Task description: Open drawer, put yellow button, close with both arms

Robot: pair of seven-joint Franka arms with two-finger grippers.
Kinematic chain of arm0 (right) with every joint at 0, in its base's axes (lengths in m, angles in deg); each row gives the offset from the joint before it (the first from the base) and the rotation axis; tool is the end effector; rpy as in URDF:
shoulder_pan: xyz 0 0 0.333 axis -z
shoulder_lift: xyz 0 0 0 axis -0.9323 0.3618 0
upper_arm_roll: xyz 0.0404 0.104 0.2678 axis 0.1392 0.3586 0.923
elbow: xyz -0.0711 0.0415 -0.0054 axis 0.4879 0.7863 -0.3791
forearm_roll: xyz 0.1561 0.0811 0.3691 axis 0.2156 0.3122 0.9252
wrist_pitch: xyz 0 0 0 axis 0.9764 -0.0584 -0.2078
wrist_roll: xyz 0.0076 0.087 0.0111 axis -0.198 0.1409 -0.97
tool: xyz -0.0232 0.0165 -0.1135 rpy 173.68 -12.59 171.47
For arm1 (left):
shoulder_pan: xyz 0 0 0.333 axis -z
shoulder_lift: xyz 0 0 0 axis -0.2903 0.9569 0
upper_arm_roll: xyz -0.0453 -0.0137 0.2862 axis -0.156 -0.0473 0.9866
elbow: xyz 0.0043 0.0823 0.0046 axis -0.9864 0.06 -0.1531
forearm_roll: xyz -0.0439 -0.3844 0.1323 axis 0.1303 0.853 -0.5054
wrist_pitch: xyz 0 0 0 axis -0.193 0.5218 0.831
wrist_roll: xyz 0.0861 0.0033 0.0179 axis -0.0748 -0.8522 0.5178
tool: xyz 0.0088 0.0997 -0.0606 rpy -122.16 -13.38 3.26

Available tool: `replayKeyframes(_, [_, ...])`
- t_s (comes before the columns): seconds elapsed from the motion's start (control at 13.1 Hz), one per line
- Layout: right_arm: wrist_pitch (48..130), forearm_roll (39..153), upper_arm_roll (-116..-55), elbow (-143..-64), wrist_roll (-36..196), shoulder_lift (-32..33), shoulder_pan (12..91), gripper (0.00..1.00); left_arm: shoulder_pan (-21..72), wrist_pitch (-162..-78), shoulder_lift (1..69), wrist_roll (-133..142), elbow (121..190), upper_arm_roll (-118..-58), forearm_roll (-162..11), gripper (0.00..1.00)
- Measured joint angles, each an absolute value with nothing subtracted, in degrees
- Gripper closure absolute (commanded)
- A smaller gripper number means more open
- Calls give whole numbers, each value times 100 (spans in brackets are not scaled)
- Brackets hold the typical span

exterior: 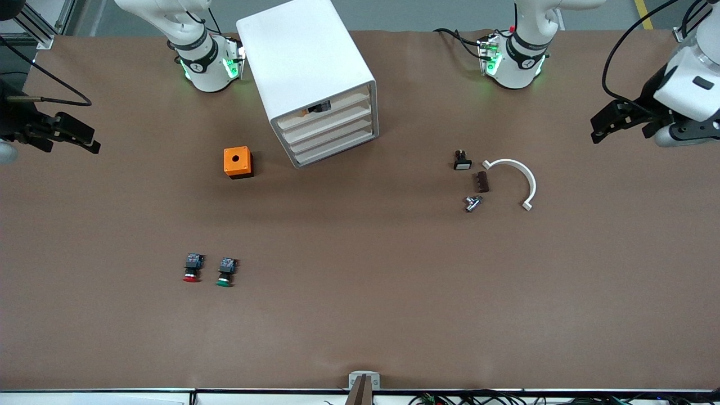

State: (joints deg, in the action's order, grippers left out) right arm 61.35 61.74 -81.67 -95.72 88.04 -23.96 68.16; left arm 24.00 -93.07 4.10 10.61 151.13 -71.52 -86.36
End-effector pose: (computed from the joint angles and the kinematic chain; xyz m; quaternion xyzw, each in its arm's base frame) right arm 0.5599 -0.0036 0.5933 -0.9991 0.0335 0.0141 0.0205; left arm 0.5378 -0.0798 0.5960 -0.9993 -0.0331 -0.0027 0.0166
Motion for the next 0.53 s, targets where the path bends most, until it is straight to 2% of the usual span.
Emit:
replayKeyframes(0.23, [6135,6174,-8167,-9572,8803,-2396,6816,0,1999,-9305,313,1061,15199,-7612,-8636,0])
replayKeyframes(0.53, [6135,6174,-8166,-9572,8803,-2395,6816,0,1837,-9307,314,1057,15206,-7687,-8636,0])
